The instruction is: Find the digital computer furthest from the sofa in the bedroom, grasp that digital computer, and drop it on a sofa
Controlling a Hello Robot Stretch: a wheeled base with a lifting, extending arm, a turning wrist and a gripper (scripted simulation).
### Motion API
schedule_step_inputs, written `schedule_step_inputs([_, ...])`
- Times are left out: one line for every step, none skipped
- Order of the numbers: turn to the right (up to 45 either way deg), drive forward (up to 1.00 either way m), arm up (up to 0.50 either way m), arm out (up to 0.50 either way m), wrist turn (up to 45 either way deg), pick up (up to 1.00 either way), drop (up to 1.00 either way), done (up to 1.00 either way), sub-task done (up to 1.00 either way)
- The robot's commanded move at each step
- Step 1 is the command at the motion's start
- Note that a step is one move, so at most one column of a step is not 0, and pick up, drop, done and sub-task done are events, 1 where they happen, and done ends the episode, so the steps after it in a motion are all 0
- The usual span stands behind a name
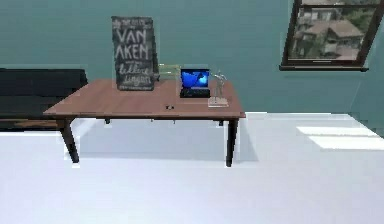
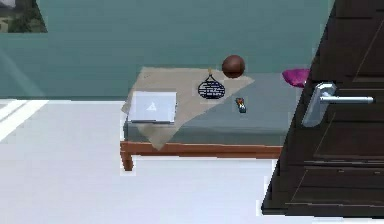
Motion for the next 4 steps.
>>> schedule_step_inputs([0.0, 0.90, 0.00, 0.00, 0.0, 0.00, 0.00, 0.00, 0.00])
schedule_step_inputs([-45.0, 0.00, 0.00, 0.00, 0.0, 0.00, 0.00, 0.00, 0.00])
schedule_step_inputs([-39.0, 0.00, 0.00, 0.00, 0.0, 0.00, 0.00, 0.00, 0.00])
schedule_step_inputs([0.0, 1.00, 0.00, 0.00, 0.0, 0.00, 0.00, 0.00, 0.00])
